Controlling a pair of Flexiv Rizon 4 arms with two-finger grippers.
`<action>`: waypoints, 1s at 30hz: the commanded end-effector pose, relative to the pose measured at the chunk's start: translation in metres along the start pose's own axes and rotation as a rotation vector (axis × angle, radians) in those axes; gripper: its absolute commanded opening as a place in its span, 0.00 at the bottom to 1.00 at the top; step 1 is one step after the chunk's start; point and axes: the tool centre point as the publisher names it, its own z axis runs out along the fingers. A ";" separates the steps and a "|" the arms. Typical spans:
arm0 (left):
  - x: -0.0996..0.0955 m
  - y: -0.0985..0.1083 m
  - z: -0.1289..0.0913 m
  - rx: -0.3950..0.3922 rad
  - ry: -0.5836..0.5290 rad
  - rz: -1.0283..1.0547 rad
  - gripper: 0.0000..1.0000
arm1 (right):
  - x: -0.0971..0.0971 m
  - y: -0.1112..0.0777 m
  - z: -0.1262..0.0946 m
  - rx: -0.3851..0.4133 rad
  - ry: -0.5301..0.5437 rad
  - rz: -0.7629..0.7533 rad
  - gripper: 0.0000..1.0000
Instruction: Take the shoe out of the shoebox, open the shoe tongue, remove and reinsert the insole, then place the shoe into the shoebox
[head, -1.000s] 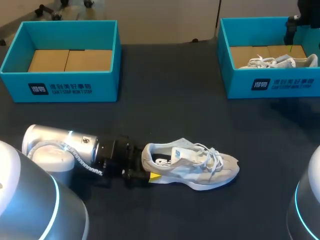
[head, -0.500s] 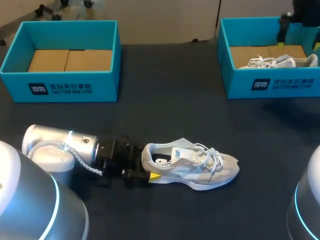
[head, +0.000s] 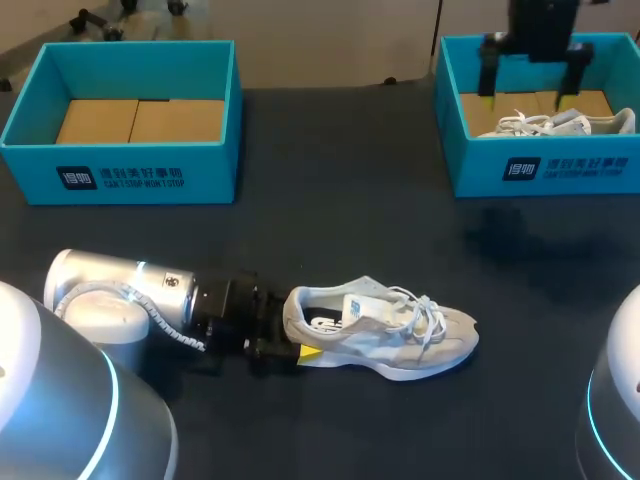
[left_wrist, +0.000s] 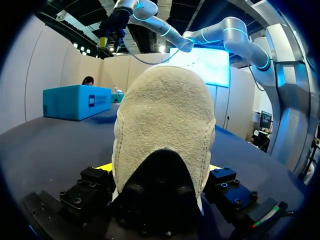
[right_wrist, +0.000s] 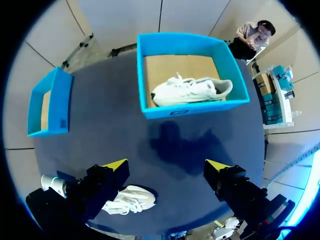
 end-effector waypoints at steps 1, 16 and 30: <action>-0.001 0.001 0.001 -0.004 0.000 -0.001 0.00 | 0.020 -0.023 0.002 -0.007 -0.004 0.026 1.00; -0.001 0.001 0.001 -0.004 0.000 -0.001 0.00 | 0.023 -0.028 0.003 0.006 0.002 0.040 1.00; -0.001 0.001 0.001 -0.004 0.000 -0.001 0.00 | 0.079 -0.085 0.008 -0.004 0.003 0.015 1.00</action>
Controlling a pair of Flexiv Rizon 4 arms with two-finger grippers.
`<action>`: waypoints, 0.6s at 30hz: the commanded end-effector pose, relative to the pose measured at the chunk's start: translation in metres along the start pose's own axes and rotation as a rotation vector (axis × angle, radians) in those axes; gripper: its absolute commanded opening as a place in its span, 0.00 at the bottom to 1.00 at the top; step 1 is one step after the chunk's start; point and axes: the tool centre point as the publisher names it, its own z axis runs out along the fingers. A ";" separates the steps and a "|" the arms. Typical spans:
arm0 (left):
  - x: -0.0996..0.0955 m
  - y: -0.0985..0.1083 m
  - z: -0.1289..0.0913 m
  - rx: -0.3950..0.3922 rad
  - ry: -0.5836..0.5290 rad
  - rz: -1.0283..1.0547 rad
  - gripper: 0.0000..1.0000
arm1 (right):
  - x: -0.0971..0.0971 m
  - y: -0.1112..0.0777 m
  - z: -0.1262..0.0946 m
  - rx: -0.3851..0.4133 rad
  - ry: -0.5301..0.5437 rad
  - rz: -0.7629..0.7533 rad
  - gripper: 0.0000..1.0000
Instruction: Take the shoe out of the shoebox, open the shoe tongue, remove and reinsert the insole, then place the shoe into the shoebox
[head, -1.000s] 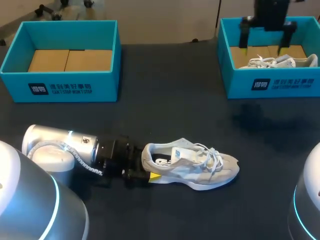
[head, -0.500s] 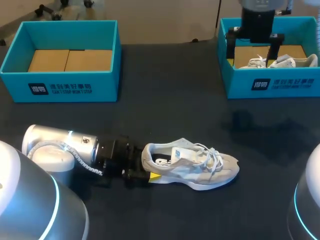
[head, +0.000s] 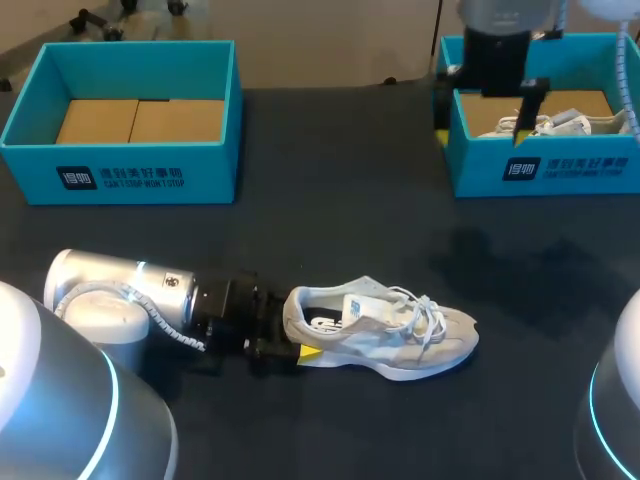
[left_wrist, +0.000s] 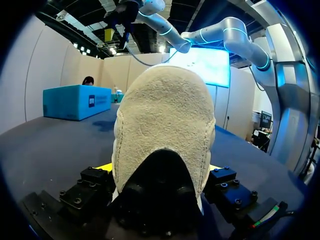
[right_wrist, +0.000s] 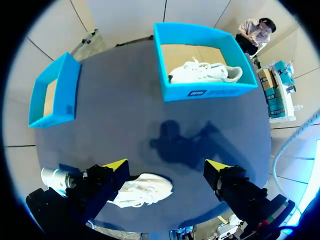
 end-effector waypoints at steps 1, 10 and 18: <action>-0.001 0.001 0.001 -0.004 0.000 -0.001 0.00 | 0.024 -0.030 0.004 -0.021 -0.009 0.012 1.00; -0.001 0.001 0.001 -0.004 0.000 -0.001 0.00 | 0.057 -0.086 -0.005 -0.038 -0.006 0.081 1.00; -0.001 0.001 0.001 -0.004 0.000 -0.001 0.00 | 0.088 -0.110 0.005 0.055 -0.038 0.161 1.00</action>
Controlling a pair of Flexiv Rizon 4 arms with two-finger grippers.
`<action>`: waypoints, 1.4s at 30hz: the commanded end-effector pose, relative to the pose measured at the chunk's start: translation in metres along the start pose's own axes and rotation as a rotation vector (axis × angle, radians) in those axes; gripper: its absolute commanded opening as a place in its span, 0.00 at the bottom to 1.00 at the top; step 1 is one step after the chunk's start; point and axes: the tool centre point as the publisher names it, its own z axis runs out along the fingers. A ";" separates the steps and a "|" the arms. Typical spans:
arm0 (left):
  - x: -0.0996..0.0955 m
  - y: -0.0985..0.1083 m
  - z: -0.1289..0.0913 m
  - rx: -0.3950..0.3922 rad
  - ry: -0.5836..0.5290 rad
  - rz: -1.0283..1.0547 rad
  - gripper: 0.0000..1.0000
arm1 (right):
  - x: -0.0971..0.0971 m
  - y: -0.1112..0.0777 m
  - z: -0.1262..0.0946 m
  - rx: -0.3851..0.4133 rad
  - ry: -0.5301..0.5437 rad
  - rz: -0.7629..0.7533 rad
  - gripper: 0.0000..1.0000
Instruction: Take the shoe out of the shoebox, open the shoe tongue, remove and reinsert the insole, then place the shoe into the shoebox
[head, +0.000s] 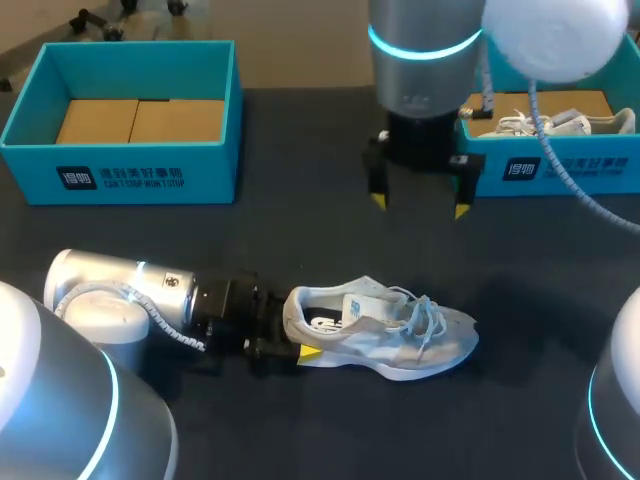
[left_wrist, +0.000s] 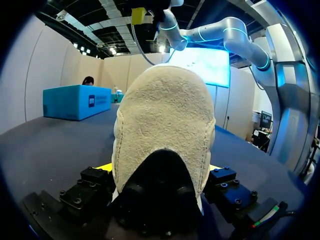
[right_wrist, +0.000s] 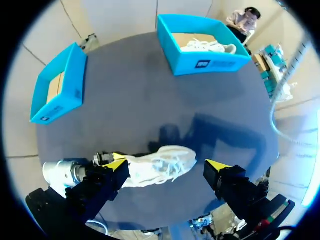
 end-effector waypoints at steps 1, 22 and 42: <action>-0.001 0.001 0.001 -0.004 0.000 -0.001 0.00 | 0.021 -0.002 0.009 0.066 -0.026 0.015 1.00; -0.001 0.001 0.001 -0.004 0.000 -0.001 0.00 | 0.056 -0.045 0.014 0.047 -0.095 0.058 1.00; -0.001 0.001 0.001 -0.004 0.000 -0.001 0.00 | 0.097 -0.103 0.065 0.029 -0.122 0.055 1.00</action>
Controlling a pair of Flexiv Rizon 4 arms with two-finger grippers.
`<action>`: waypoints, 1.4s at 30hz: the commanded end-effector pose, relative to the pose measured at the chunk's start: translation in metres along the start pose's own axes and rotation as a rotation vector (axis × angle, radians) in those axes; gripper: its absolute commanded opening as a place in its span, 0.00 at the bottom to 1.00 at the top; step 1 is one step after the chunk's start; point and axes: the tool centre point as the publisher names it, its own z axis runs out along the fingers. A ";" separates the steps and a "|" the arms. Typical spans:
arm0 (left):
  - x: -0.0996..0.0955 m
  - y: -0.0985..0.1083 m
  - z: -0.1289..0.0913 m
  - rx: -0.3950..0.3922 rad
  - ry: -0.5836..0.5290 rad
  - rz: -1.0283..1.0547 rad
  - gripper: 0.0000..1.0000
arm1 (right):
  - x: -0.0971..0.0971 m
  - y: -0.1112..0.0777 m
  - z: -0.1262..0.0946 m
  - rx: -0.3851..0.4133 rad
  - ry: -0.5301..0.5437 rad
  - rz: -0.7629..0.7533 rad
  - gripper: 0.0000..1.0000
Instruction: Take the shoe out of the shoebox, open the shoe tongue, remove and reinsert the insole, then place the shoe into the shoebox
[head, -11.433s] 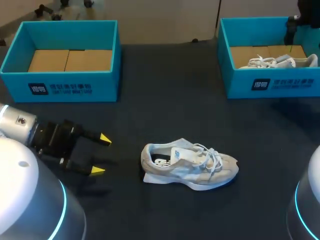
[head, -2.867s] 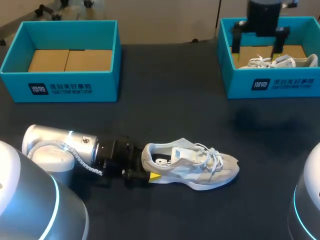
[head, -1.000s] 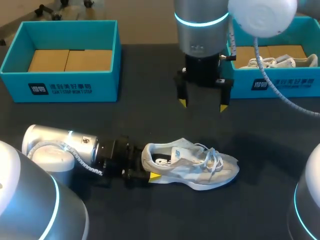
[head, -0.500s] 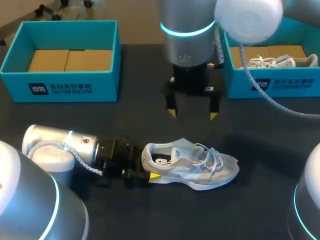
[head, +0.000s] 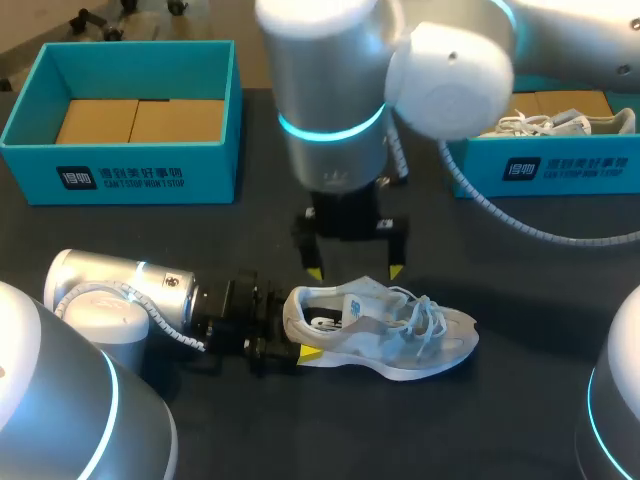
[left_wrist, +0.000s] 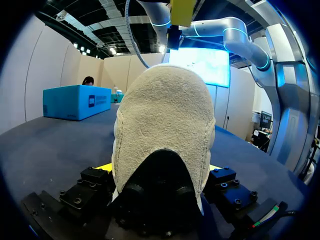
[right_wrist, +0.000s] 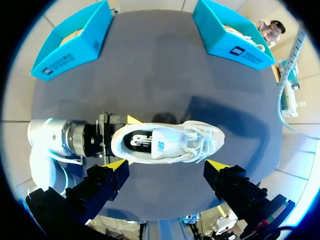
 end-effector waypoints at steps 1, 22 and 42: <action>-0.001 0.001 0.001 -0.004 0.000 -0.001 0.00 | 0.036 -0.014 0.018 -0.036 -0.089 0.299 1.00; -0.001 0.001 0.001 -0.004 0.000 -0.001 0.00 | 0.045 -0.015 0.055 -0.065 -0.181 0.300 1.00; -0.001 0.001 0.001 -0.004 0.000 -0.001 0.00 | 0.012 -0.007 0.075 -0.079 -0.186 0.356 1.00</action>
